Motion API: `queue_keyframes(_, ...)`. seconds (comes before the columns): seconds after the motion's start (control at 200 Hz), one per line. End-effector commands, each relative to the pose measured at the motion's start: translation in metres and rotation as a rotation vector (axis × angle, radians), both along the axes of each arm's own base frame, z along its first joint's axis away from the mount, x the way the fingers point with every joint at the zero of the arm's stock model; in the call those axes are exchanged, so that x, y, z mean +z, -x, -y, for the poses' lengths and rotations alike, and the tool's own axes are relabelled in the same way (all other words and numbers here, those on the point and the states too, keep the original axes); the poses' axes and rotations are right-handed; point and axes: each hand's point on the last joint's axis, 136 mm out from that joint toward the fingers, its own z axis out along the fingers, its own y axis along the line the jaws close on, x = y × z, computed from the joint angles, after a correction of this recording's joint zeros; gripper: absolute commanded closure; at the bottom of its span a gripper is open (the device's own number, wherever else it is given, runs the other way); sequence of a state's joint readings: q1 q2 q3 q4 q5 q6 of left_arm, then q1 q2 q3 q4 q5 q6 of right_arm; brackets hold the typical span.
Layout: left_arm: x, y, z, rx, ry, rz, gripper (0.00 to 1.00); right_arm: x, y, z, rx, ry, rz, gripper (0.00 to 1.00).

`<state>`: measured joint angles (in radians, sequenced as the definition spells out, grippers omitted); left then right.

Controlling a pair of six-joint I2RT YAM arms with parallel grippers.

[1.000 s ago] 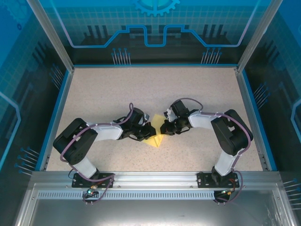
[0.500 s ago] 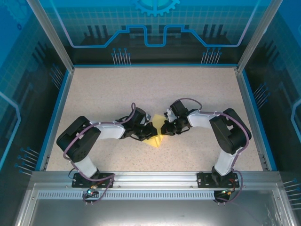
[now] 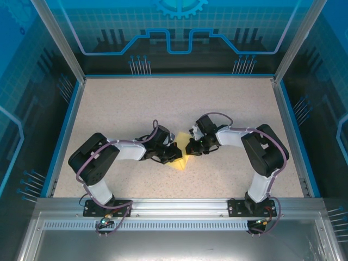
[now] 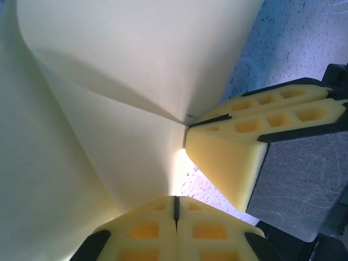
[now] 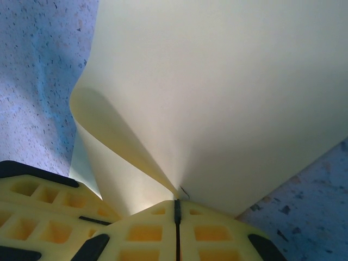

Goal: Fold a paper plane with a square sheet of paper (pick it up from the middle)
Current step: Fold the triangle a second time at the center of the table.

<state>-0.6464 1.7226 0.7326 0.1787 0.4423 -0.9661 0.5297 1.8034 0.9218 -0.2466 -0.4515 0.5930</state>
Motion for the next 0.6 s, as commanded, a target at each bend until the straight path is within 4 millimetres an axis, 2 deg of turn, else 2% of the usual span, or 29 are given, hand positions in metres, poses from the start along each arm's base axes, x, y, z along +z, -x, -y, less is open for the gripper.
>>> queue_keyframes(0.0,0.001,-0.0022,0.0066,-0.027,-0.001,0.016,0.95,-0.0028,-0.0025,0.0024,0.005,0.02,-0.005,0.93)
queue_keyframes(0.595,0.0006,-0.0006,0.0065,-0.031,-0.007,0.015,0.95,0.0009,-0.0018,0.0108,-0.015,0.045,0.009,0.93)
